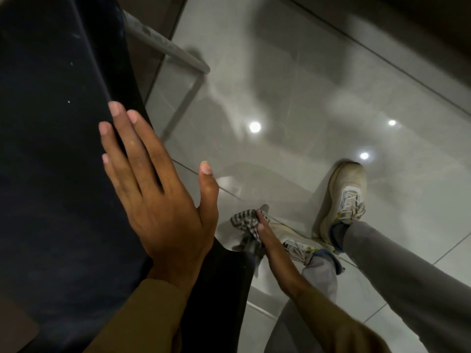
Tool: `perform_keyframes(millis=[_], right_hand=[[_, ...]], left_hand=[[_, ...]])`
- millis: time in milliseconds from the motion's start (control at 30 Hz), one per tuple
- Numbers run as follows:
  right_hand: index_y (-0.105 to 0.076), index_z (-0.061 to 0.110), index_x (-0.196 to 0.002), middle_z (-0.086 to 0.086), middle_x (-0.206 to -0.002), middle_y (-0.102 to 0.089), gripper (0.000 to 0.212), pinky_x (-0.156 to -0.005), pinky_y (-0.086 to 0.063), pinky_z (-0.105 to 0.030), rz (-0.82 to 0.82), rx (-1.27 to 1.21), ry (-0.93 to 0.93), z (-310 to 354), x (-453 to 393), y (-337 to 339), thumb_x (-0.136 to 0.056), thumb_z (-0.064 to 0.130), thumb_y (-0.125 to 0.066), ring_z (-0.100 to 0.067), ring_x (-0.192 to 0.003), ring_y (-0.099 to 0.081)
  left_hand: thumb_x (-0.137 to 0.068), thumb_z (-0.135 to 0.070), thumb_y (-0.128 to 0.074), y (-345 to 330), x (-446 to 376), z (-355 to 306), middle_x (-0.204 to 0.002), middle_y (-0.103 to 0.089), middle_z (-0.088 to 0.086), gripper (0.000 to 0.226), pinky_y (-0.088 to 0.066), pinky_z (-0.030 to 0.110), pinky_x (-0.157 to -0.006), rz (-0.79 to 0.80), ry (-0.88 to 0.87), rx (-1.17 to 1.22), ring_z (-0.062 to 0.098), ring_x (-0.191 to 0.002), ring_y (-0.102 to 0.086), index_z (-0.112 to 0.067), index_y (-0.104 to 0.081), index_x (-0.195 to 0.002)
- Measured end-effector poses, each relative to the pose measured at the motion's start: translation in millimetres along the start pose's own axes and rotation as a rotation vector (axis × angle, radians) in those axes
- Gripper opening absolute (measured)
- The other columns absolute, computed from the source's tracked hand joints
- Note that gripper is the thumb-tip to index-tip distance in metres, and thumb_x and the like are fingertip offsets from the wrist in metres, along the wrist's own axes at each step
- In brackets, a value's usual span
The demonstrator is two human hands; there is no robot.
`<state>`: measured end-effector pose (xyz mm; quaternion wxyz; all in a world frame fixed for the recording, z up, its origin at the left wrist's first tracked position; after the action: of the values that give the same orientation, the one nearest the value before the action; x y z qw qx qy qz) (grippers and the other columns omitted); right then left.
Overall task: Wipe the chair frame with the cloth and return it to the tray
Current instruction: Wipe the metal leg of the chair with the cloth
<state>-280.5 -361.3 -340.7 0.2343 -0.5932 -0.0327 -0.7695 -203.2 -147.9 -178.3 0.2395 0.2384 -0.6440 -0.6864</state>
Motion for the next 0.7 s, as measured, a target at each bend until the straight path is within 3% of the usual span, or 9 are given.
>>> perform_keyframes(millis=[100,133,267,367,433,467,567,667,700], right_hand=[[-0.038,0.018,-0.168,-0.014,-0.171,-0.049,0.052,-0.103,-0.052,-0.028,-0.048,-0.030,-0.157,-7.2,-57.9,12.3,-0.118,0.030,-0.037,-0.031,-0.151,-0.054],[-0.043,0.015,-0.165,-0.018,-0.167,-0.053,0.049,-0.096,-0.053,-0.030,-0.050,-0.045,-0.186,-6.1,-66.5,11.7,-0.118,0.029,-0.038,-0.036,-0.148,-0.056],[-0.040,0.020,-0.168,-0.008,-0.175,-0.043,0.051,-0.109,-0.053,-0.031,-0.012,-0.032,-0.132,4.0,-29.1,-1.1,-0.117,0.030,-0.041,-0.028,-0.154,-0.051],[-0.046,0.040,-0.164,0.019,-0.177,-0.038,0.060,-0.108,-0.052,-0.014,0.021,-0.016,-0.024,12.7,39.5,-13.4,-0.108,0.058,-0.049,-0.006,-0.161,-0.038],[-0.052,0.051,-0.158,0.034,-0.170,-0.042,0.072,-0.126,-0.037,-0.017,0.069,-0.036,0.027,14.5,64.3,-19.7,-0.092,0.080,-0.056,0.010,-0.162,-0.030],[-0.053,0.050,-0.157,0.035,-0.169,-0.044,0.071,-0.132,-0.028,-0.021,0.073,-0.017,0.043,13.6,63.5,-19.8,-0.092,0.079,-0.056,0.012,-0.162,-0.028],[-0.051,0.030,-0.163,0.016,-0.172,-0.045,0.056,-0.138,-0.022,-0.028,0.020,0.132,0.043,11.1,22.6,-7.2,-0.110,0.050,-0.049,-0.005,-0.167,-0.030],[-0.053,0.016,-0.161,-0.004,-0.172,-0.047,0.049,-0.119,-0.029,-0.005,0.030,0.263,-0.059,7.4,-31.0,13.0,-0.116,0.035,-0.047,-0.016,-0.159,-0.042],[-0.056,0.014,-0.158,-0.007,-0.170,-0.050,0.048,-0.117,-0.030,-0.008,0.022,0.317,-0.082,8.7,-43.2,16.8,-0.116,0.034,-0.047,-0.019,-0.157,-0.046]], left_hand=[[-0.114,-0.052,-0.025,-0.5,-0.5,2.1,-0.180,-0.021,0.030,0.082,-0.012,0.049,-0.142,-0.016,0.001,0.014,0.046,-0.169,-0.018,0.007,-0.017,-0.170],[-0.113,-0.052,-0.024,-0.8,-1.0,1.4,-0.179,-0.021,0.030,0.082,-0.012,0.049,-0.142,-0.016,0.004,0.023,0.046,-0.169,-0.018,0.007,-0.017,-0.170],[-0.113,-0.050,-0.024,1.5,-0.2,0.7,-0.180,-0.018,0.030,0.082,-0.012,0.051,-0.143,0.022,0.008,0.020,0.046,-0.170,-0.016,0.008,-0.015,-0.170],[-0.114,-0.051,-0.024,3.5,-0.1,1.5,-0.180,-0.018,0.030,0.082,-0.012,0.051,-0.142,0.027,0.001,0.013,0.047,-0.170,-0.016,0.008,-0.016,-0.170],[-0.114,-0.050,-0.025,4.1,-0.3,0.5,-0.180,-0.018,0.029,0.082,-0.012,0.051,-0.143,0.027,-0.001,0.014,0.046,-0.170,-0.015,0.008,-0.016,-0.170],[-0.114,-0.050,-0.025,4.2,-0.2,-0.1,-0.181,-0.017,0.029,0.082,-0.013,0.052,-0.143,0.026,0.002,0.009,0.045,-0.170,-0.015,0.008,-0.016,-0.171],[-0.113,-0.050,-0.024,3.7,1.0,-1.3,-0.180,-0.019,0.028,0.082,-0.014,0.051,-0.143,0.006,0.010,0.001,0.044,-0.170,-0.017,0.007,-0.018,-0.171],[-0.114,-0.051,-0.023,0.8,1.5,1.7,-0.180,-0.021,0.027,0.081,-0.015,0.050,-0.143,-0.022,-0.005,-0.003,0.044,-0.170,-0.018,0.007,-0.018,-0.171],[-0.114,-0.051,-0.023,-0.7,1.7,1.7,-0.180,-0.021,0.027,0.080,-0.015,0.050,-0.143,-0.033,-0.011,0.003,0.044,-0.170,-0.019,0.006,-0.018,-0.171]])
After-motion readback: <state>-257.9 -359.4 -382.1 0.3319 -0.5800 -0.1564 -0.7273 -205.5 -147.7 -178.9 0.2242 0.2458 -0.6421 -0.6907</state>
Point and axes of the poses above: each hand's wrist, its own x-axis away from the middle knuckle, its own y-axis out of the back of the hand, z = x × y, the point moved 4 cm from there along -x, towards the middle knuckle
